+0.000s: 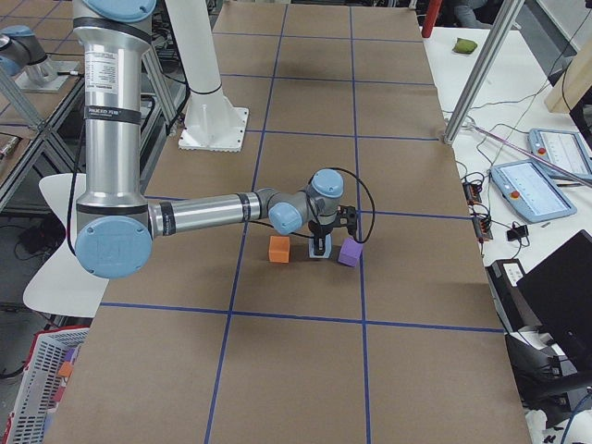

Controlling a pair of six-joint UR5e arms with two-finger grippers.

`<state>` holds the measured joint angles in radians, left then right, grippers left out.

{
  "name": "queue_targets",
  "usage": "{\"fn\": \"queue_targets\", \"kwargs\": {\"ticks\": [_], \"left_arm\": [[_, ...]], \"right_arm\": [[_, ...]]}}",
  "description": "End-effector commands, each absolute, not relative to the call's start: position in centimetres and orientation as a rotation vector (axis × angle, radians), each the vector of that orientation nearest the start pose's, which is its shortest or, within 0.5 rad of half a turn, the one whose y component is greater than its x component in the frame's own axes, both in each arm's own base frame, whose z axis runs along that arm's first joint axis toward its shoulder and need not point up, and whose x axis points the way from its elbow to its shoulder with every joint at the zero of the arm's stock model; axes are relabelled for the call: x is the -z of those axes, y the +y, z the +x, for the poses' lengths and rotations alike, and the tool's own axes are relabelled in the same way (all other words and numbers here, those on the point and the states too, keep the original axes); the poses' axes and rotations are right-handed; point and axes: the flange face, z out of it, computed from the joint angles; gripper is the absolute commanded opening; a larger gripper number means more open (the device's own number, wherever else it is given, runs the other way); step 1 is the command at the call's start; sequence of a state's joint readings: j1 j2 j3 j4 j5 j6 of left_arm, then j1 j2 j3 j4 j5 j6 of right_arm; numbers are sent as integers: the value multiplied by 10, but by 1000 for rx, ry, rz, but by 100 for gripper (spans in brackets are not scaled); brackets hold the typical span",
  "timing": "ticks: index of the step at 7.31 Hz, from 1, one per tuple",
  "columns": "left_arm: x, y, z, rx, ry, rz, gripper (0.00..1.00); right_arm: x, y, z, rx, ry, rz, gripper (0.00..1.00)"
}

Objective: Place blue block between orange and purple blocks
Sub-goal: 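Lower the cube between the purple and orange cubes and open the right gripper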

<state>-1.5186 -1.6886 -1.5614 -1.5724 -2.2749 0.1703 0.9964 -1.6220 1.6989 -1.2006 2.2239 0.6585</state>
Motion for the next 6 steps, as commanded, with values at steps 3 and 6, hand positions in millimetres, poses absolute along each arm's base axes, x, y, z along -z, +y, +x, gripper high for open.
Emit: {"fn": "queue_targets", "kwargs": {"ticks": [3, 6], "left_arm": [[-604, -552, -40, -253, 697, 152, 100], [-602, -552, -40, -253, 697, 154, 100]], "right_arm": [[-605, -449, -218, 74, -749, -60, 29], [-608, -450, -216, 71, -743, -50, 100]]}}
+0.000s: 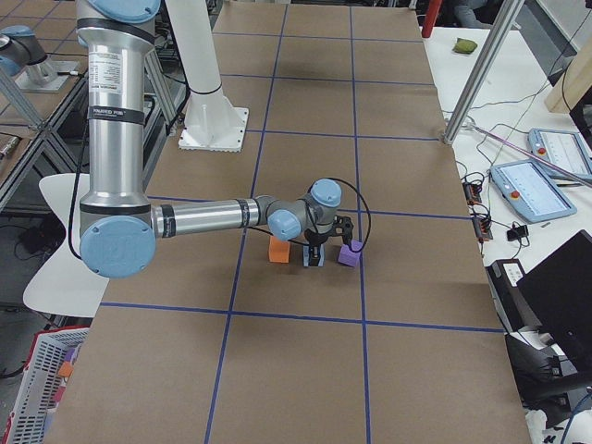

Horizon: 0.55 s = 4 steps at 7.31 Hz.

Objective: Place blue block between orange and purple blocks
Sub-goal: 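Lower the cube between the purple and orange cubes and open the right gripper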

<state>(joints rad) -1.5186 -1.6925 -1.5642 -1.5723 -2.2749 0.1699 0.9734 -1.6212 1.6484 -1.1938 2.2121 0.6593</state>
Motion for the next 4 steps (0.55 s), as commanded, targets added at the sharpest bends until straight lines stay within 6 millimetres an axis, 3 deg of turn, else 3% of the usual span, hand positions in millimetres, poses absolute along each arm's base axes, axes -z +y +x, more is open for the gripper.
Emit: {"fn": "queue_targets", "kwargs": {"ticks": [1, 2, 4], "left_arm": [[-603, -552, -40, -252, 696, 153, 100], [-603, -552, -40, -252, 696, 153, 100], [-603, -552, -40, -254, 696, 153, 100]], "right_arm": [[-603, -451, -215, 73, -754, -44, 100], [-588, -454, -209, 71, -769, -17, 100], [-556, -458, -157, 42, -800, 75, 100]]}}
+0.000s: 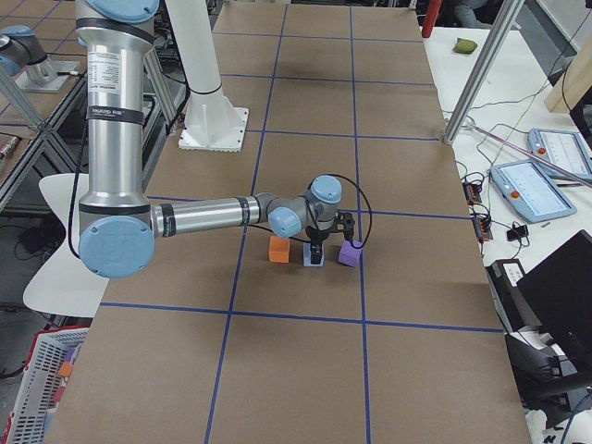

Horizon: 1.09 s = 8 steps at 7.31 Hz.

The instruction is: Place blue block between orange and purple blocks

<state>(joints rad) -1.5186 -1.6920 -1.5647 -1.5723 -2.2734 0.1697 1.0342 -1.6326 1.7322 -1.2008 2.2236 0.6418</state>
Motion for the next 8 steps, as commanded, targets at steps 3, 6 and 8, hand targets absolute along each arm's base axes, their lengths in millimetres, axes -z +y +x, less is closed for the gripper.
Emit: {"fn": "queue_targets", "kwargs": {"ticks": [3, 6, 8], "left_arm": [[-606, -551, -41, -258, 696, 151, 100], [-610, -546, -46, -248, 696, 146, 100], [-610, -543, -64, -217, 692, 158, 100]], "right_arm": [[-548, -467, -24, 169, -801, 184, 100], [-581, -444, 81, 221, -766, 182, 100], [-591, -430, 84, 211, -772, 185, 100]]}}
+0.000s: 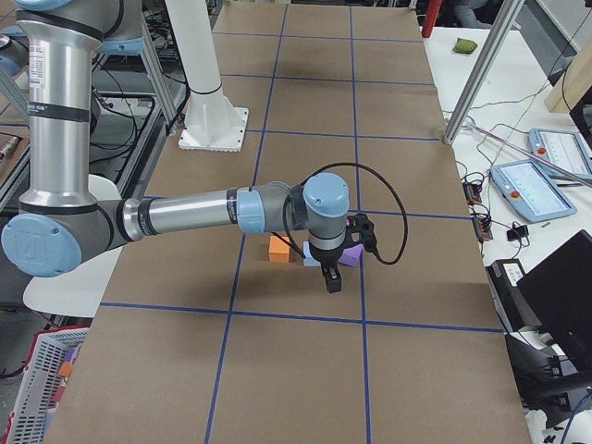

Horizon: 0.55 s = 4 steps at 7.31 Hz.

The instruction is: Place blue block between orange and purple blocks

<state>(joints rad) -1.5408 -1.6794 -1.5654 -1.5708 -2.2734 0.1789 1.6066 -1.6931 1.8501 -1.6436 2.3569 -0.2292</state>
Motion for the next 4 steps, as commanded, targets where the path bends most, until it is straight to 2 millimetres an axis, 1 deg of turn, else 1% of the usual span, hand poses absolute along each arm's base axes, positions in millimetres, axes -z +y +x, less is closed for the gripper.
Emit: {"fn": "queue_targets", "kwargs": {"ticks": [1, 2, 3, 4], "left_arm": [[-616, -538, -68, -207, 693, 151, 100], [-622, -525, -68, -202, 695, 139, 100], [-625, -521, -69, -182, 698, 126, 100], [-623, -522, -70, -132, 701, 109, 100]], "right_arm": [[-625, -424, 85, 184, -773, 121, 100], [-642, -420, 84, 162, -779, 84, 100], [-645, -419, 84, 156, -783, 75, 100], [-646, -418, 84, 151, -784, 72, 100]]}}
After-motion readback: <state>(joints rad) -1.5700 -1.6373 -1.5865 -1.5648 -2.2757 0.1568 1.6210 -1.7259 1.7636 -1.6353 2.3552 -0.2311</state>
